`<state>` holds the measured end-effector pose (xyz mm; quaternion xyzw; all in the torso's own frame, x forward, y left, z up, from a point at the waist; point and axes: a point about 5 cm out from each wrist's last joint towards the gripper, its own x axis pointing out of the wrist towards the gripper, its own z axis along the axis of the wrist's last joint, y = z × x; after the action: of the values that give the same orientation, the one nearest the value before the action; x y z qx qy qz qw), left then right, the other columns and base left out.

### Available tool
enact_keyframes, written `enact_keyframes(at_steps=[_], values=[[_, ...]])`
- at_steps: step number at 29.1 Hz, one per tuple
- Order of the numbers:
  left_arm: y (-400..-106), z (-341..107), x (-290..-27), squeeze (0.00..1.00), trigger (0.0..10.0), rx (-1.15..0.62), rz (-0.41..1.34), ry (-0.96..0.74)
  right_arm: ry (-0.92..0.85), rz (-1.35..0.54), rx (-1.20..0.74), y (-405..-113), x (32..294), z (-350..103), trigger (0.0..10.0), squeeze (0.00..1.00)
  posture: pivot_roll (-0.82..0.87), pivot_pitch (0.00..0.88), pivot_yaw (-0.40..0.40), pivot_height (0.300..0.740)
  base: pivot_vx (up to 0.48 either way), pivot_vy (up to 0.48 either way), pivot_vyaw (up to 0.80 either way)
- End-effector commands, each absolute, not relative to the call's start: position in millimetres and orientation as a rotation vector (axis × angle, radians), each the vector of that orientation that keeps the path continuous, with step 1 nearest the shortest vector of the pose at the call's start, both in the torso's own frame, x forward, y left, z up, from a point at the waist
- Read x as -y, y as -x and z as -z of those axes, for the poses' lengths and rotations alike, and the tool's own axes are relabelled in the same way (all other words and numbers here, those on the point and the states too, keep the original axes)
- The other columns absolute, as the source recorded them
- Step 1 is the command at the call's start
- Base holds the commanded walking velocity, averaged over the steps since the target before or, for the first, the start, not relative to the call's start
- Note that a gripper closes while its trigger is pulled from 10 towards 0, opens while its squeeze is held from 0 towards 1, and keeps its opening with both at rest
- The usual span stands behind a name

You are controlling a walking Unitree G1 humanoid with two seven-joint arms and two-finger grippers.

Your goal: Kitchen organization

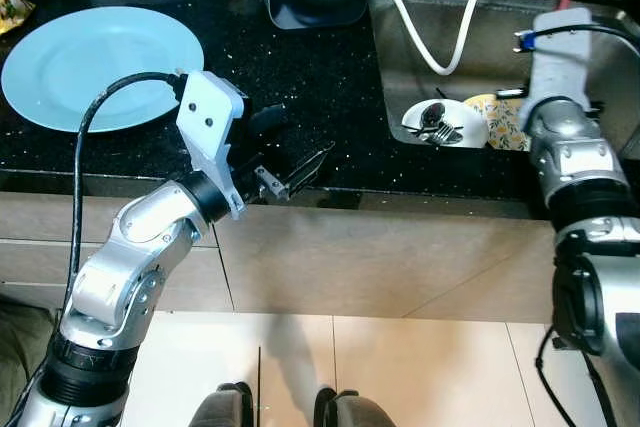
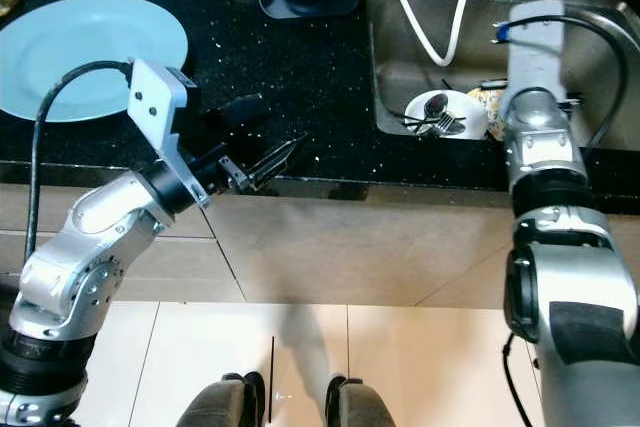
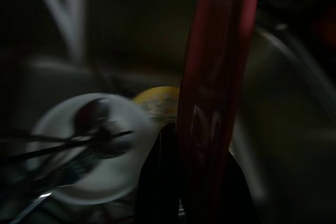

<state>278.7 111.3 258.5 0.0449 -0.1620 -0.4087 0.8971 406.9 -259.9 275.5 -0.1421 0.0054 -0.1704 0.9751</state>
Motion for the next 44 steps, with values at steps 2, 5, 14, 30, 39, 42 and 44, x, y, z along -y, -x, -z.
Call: enact_keyframes(at_steps=[2, 5, 14, 30, 39, 42, 44], values=[[-274, -263, -110, 0.0, 10.0, 0.348, 0.858, -0.146, 0.233, 0.329, -0.05, -408, 258, -268, 10.0, 0.9, 0.1, 0.276, -0.08, 0.74, 0.0, 0.0, 0.0], [-274, -266, -111, 0.0, 10.0, 0.354, 0.856, -0.158, 0.204, 0.337, -0.052, -408, 257, -266, 10.0, 1.0, 0.11, 0.275, -0.08, 0.74, 0.0, 0.0, 0.0], [-273, -275, -114, 0.0, 10.0, 0.382, 0.847, -0.19, 0.124, 0.392, 0.062, -406, 263, -282, 10.0, 1.0, 0.12, 0.245, -0.08, 0.74, 0.0, 0.0, 0.0], [-295, -287, -143, 0.0, 10.0, 0.463, 0.59, -0.132, -0.43, -0.335, 0.643, -365, 207, -313, 10.0, 0.0, 0.14, 0.116, -0.087, 0.74, 0.0, 0.0, 0.0], [-304, -286, -168, 0.0, 10.0, 0.454, 0.406, -0.118, -0.328, -0.609, 0.563, -364, 152, -293, 10.0, 0.0, 0.17, 0.082, -0.101, 0.74, 0.0, 0.058, 0.0], [-305, -286, -171, 0.0, 10.0, 0.452, 0.383, -0.123, -0.327, -0.623, 0.551, -365, 145, -292, 10.0, 0.0, 0.17, 0.081, -0.106, 0.74, -0.084, 0.319, 0.0], [-306, -285, -172, 0.0, 10.0, 0.453, 0.372, -0.124, -0.323, -0.628, 0.546, -365, 142, -292, 10.0, 0.0, 0.17, 0.079, -0.107, 0.74, -0.251, 0.412, 0.0]])
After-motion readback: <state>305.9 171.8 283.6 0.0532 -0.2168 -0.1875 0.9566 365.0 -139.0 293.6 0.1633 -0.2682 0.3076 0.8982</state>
